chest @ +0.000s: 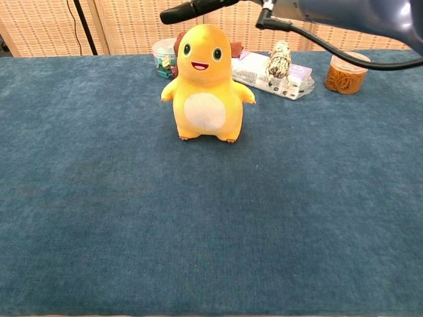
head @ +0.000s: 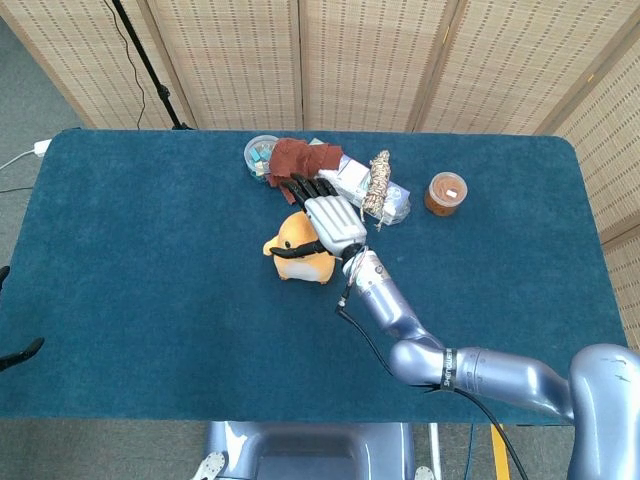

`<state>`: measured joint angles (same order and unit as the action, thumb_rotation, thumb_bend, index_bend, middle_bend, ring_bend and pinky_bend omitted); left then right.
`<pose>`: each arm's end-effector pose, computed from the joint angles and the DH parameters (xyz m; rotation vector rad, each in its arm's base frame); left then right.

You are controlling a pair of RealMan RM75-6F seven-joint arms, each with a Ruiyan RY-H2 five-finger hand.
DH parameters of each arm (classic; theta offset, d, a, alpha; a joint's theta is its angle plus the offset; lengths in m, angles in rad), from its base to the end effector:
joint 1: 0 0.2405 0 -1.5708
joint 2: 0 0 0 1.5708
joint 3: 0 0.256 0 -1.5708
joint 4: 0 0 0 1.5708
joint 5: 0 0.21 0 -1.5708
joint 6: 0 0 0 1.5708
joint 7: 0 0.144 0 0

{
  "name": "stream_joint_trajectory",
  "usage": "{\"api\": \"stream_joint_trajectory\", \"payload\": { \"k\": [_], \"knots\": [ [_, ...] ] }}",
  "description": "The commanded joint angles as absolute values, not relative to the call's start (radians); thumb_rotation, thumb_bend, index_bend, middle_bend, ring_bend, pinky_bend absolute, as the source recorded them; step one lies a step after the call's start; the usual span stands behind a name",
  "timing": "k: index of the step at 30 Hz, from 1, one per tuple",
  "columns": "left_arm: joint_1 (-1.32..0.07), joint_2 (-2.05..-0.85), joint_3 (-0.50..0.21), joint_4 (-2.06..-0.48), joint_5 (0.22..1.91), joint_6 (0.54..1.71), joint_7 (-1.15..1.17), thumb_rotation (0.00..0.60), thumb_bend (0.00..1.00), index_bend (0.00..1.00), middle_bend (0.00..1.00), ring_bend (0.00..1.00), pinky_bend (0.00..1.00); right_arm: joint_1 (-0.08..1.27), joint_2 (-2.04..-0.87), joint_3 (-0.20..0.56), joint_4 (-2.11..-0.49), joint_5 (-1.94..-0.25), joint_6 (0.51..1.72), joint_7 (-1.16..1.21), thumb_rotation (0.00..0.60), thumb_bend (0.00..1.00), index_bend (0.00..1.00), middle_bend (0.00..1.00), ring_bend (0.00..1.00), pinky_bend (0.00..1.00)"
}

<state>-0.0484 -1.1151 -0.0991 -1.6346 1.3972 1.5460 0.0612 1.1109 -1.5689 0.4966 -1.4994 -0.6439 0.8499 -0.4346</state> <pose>-0.3196 0.1780 0.1788 -1.2298 -0.8558 -0.8621 0.0167 -0.4150 0.0100 1.7730 -1.1478 1.2102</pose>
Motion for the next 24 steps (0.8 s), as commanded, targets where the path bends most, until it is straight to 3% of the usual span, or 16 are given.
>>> {"api": "stream_joint_trajectory", "payload": {
  "k": [1, 24],
  "knots": [
    [-0.049, -1.114, -0.101, -1.634, 1.396, 1.544, 0.058, 0.600, 0.00, 0.00, 0.00, 0.00, 0.00, 1.150, -1.592, 0.493, -1.470, -0.602, 0.860, -0.462, 0.238, 0.00, 0.00, 0.00, 0.00, 0.00],
    [-0.048, -1.116, -0.099, -1.627, 1.408, 1.544, 0.043, 0.600, 0.00, 0.00, 0.00, 0.00, 0.00, 1.245, -1.705, 0.435, -1.272, -0.525, 0.828, -0.452, 0.235, 0.00, 0.00, 0.00, 0.00, 0.00]
  ]
}}
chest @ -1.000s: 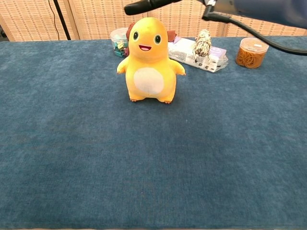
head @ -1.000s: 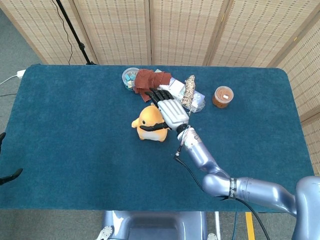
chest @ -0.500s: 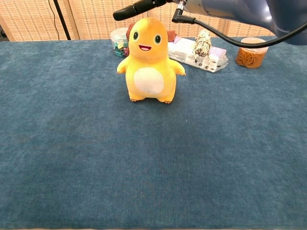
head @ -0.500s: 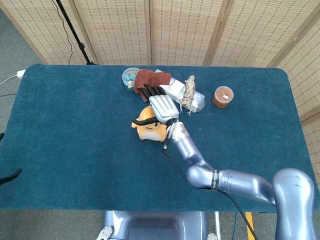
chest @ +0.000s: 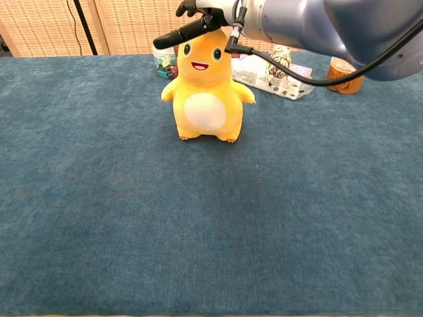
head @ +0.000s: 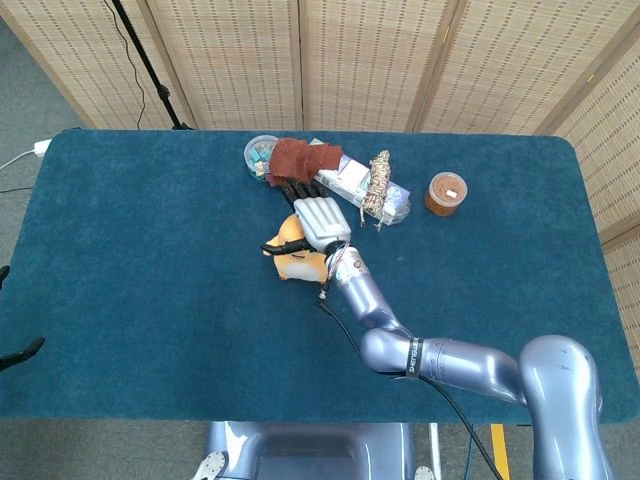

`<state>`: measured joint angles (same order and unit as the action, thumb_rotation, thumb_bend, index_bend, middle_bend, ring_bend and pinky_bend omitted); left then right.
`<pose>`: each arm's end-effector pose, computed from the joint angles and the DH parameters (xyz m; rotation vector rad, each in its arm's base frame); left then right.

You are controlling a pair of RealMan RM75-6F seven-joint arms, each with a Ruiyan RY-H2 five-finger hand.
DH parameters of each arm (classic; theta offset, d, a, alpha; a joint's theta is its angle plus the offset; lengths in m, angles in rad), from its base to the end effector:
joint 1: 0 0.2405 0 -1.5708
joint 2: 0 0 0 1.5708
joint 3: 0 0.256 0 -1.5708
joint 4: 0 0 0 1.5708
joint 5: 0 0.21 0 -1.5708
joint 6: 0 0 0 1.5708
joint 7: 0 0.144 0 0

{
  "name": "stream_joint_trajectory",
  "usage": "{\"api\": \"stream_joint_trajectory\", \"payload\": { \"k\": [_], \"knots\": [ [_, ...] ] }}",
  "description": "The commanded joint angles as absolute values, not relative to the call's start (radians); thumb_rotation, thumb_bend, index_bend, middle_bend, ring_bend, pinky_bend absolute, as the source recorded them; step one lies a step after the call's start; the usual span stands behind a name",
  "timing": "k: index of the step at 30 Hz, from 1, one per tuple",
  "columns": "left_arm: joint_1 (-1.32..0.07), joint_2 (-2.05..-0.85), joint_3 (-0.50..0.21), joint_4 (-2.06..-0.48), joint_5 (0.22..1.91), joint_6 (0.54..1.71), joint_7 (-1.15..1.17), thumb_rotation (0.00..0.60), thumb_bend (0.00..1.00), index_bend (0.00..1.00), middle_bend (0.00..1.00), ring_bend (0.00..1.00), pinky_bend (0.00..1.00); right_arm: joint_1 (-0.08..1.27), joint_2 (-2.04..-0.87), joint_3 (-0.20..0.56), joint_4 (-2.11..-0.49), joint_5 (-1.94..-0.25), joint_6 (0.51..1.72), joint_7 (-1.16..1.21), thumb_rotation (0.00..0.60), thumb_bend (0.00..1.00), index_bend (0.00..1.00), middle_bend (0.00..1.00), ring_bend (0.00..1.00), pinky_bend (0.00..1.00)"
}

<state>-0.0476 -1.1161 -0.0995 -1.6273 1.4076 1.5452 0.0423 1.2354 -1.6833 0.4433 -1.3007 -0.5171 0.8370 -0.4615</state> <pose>-0.3196 0.1781 0.1787 -1.2334 -0.8603 -0.8774 0.0231 -0.4314 -0.0278 1.7634 -1.1660 1.0999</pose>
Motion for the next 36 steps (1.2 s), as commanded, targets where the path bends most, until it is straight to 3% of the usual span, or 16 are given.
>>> {"api": "stream_joint_trajectory", "payload": {
  "k": [1, 16, 24, 36],
  "knots": [
    [-0.049, -1.116, -0.098, -1.627, 1.410, 1.542, 0.043, 0.600, 0.00, 0.00, 0.00, 0.00, 0.00, 1.252, -1.715, 0.429, -1.253, -0.531, 0.827, -0.454, 0.235, 0.00, 0.00, 0.00, 0.00, 0.00],
    [-0.044, -1.113, -0.100, -1.622, 1.413, 1.549, 0.020, 0.600, 0.00, 0.00, 0.00, 0.00, 0.00, 1.276, -1.853, 0.384, -1.055, -0.590, 0.849, -0.473, 0.230, 0.00, 0.00, 0.00, 0.00, 0.00],
    [-0.040, -1.111, -0.097, -1.622, 1.423, 1.556, 0.013, 0.600, 0.00, 0.00, 0.00, 0.00, 0.00, 1.265, -1.837, 0.377, -1.086, -0.540, 0.845, -0.542, 0.231, 0.00, 0.00, 0.00, 0.00, 0.00],
    [-0.039, -1.107, -0.094, -1.624, 1.427, 1.552, 0.008, 0.600, 0.00, 0.00, 0.00, 0.00, 0.00, 1.224, -1.736, 0.442, -1.256, -0.692, 0.972, -0.470, 0.227, 0.00, 0.00, 0.00, 0.00, 0.00]
  ]
}}
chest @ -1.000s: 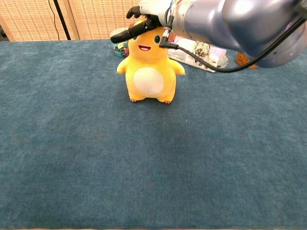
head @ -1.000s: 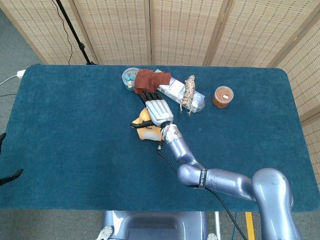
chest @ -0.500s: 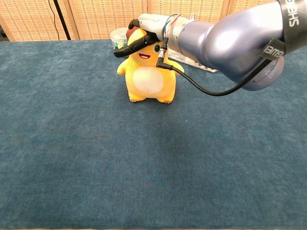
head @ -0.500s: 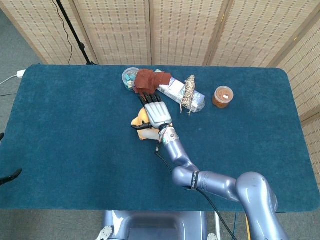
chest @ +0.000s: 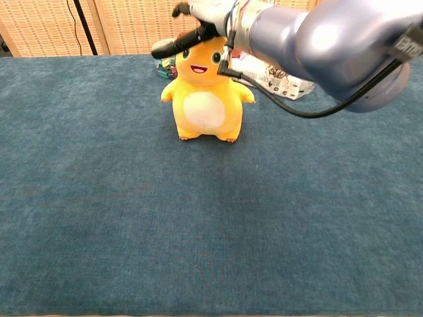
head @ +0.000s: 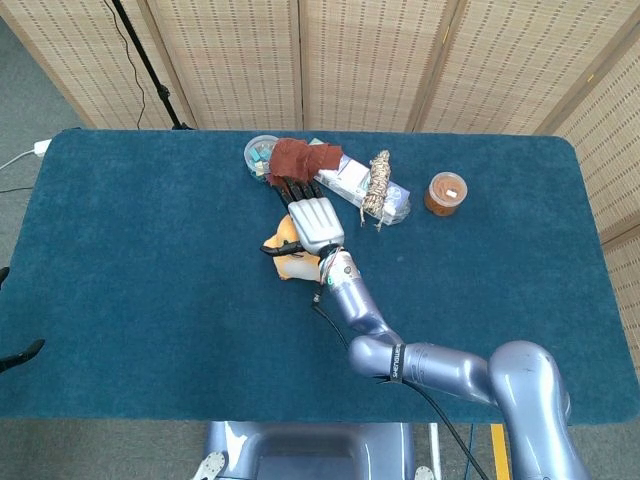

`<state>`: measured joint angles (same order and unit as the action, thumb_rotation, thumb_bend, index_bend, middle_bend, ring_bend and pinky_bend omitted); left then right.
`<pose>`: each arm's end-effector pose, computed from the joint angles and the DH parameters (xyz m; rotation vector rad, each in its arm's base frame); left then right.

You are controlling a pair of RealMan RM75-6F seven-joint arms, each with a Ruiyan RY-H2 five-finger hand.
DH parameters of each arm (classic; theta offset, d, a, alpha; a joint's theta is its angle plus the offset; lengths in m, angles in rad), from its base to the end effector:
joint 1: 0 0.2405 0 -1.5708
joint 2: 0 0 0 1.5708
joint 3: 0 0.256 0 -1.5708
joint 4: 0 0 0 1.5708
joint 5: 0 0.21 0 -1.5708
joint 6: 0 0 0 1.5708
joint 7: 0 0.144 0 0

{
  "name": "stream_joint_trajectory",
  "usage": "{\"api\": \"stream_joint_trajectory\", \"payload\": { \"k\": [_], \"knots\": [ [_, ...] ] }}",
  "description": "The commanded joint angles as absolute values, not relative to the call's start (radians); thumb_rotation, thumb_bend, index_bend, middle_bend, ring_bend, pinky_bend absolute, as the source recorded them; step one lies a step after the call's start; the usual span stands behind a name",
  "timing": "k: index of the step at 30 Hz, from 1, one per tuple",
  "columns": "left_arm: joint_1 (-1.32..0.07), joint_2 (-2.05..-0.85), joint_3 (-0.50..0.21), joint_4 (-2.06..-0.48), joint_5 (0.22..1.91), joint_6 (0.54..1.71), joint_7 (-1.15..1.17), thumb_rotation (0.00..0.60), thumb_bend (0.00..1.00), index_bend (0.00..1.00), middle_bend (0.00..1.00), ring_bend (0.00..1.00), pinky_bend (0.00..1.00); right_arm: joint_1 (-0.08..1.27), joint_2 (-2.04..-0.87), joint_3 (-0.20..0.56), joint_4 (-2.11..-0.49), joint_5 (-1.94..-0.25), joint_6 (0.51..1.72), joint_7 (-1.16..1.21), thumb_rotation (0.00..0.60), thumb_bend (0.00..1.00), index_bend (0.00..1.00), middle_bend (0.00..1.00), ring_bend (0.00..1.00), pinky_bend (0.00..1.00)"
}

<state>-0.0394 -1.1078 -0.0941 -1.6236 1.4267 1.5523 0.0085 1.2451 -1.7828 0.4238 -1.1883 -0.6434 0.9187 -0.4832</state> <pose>-0.3198 0.1746 0.1809 -1.2365 -0.8691 -0.8998 0.0250 -0.4321 -0.0424 1.7444 -0.9903 1.1140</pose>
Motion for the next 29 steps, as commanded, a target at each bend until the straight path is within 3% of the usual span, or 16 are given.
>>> {"api": "stream_joint_trajectory", "payload": {
  "k": [1, 8, 13, 15, 24, 29],
  "knots": [
    [-0.039, -1.107, -0.093, -1.624, 1.428, 1.552, 0.007, 0.600, 0.00, 0.00, 0.00, 0.00, 0.00, 1.218, -1.725, 0.442, -1.276, -0.700, 0.984, -0.471, 0.226, 0.00, 0.00, 0.00, 0.00, 0.00],
    [-0.037, -1.101, -0.087, -1.623, 1.436, 1.549, -0.006, 0.600, 0.00, 0.00, 0.00, 0.00, 0.00, 1.104, -1.559, 0.407, -1.503, -0.823, 1.150, -0.508, 0.228, 0.00, 0.00, 0.00, 0.00, 0.00],
    [-0.039, -1.099, -0.078, -1.620, 1.453, 1.545, -0.013, 0.600, 0.00, 0.00, 0.00, 0.00, 0.00, 0.966, -1.421, 0.325, -1.638, -0.935, 1.245, -0.475, 0.227, 0.00, 0.00, 0.00, 0.00, 0.00],
    [-0.040, -1.098, -0.070, -1.621, 1.471, 1.546, -0.012, 0.600, 0.00, 0.00, 0.00, 0.00, 0.00, 0.863, -1.353, 0.249, -1.670, -1.024, 1.316, -0.427, 0.227, 0.00, 0.00, 0.00, 0.00, 0.00],
    [-0.052, -1.105, -0.062, -1.592, 1.504, 1.541, -0.031, 0.600, 0.00, 0.00, 0.00, 0.00, 0.00, 0.590, -1.238, 0.016, -1.653, -1.199, 1.436, -0.323, 0.221, 0.00, 0.00, 0.00, 0.00, 0.00],
    [-0.048, -1.105, -0.057, -1.586, 1.518, 1.552, -0.046, 0.600, 0.00, 0.00, 0.00, 0.00, 0.00, 0.485, -1.225, -0.056, -1.602, -1.251, 1.476, -0.250, 0.206, 0.00, 0.00, 0.00, 0.00, 0.00]
  ]
}}
